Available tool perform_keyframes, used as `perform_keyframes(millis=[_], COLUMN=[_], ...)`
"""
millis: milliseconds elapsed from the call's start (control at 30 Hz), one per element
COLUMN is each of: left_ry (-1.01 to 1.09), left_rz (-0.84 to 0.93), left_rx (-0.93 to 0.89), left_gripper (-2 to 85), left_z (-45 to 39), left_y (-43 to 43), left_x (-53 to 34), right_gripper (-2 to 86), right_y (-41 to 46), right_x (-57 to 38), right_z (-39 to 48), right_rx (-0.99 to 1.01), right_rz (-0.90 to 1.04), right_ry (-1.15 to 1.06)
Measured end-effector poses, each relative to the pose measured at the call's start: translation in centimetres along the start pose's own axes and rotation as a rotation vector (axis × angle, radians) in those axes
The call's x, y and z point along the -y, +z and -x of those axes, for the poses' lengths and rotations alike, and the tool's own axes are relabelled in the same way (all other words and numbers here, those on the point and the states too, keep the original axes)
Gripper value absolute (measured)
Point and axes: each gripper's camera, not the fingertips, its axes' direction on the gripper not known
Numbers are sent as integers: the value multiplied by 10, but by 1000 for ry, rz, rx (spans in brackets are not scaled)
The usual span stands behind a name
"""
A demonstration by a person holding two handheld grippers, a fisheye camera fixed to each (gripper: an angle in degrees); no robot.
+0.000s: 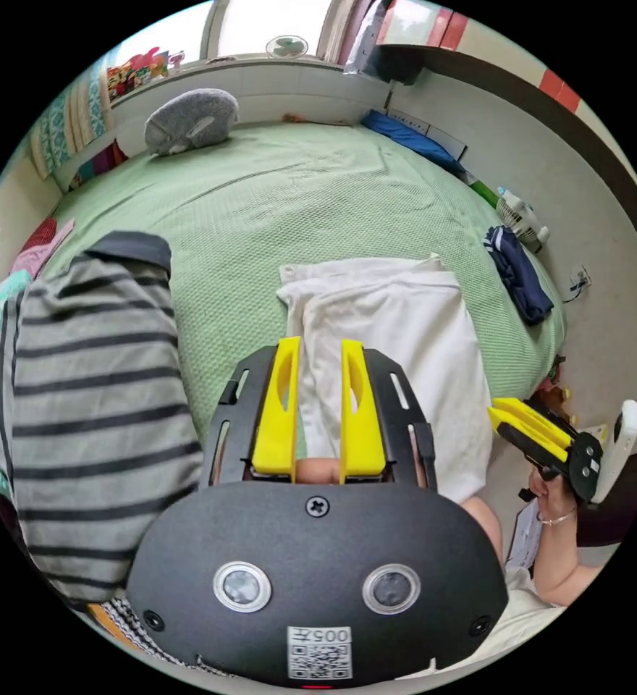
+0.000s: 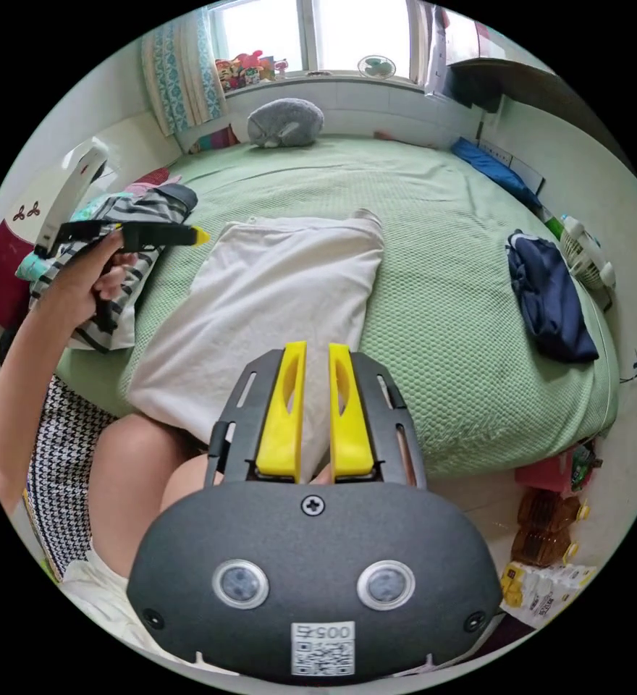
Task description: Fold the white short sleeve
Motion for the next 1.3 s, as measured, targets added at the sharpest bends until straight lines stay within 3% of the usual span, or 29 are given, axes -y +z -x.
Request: perform_keyframes(millis=[333, 567, 833, 1067, 1300], left_ry=[152, 124, 56, -166, -40], left_rz=[84, -51, 98, 72, -14], left_rx=[141, -32, -29, -293, -185], left_gripper=[76, 36, 38, 46, 51], left_z=[-23, -8, 27, 74, 45], left_y=[64, 18, 50, 75, 19], left_x=[54, 57, 86, 67, 51], right_gripper=[27, -6, -9, -9, -9], right_y=[38, 38, 57, 74, 85], right_x=[-2, 8, 20, 15, 17], right_z=[-9, -8, -2, -3, 18], right_rx=[37, 49, 74, 106, 7], right_rz=[48, 21, 55, 62, 90], right_ry=[19, -1, -10, -33, -127])
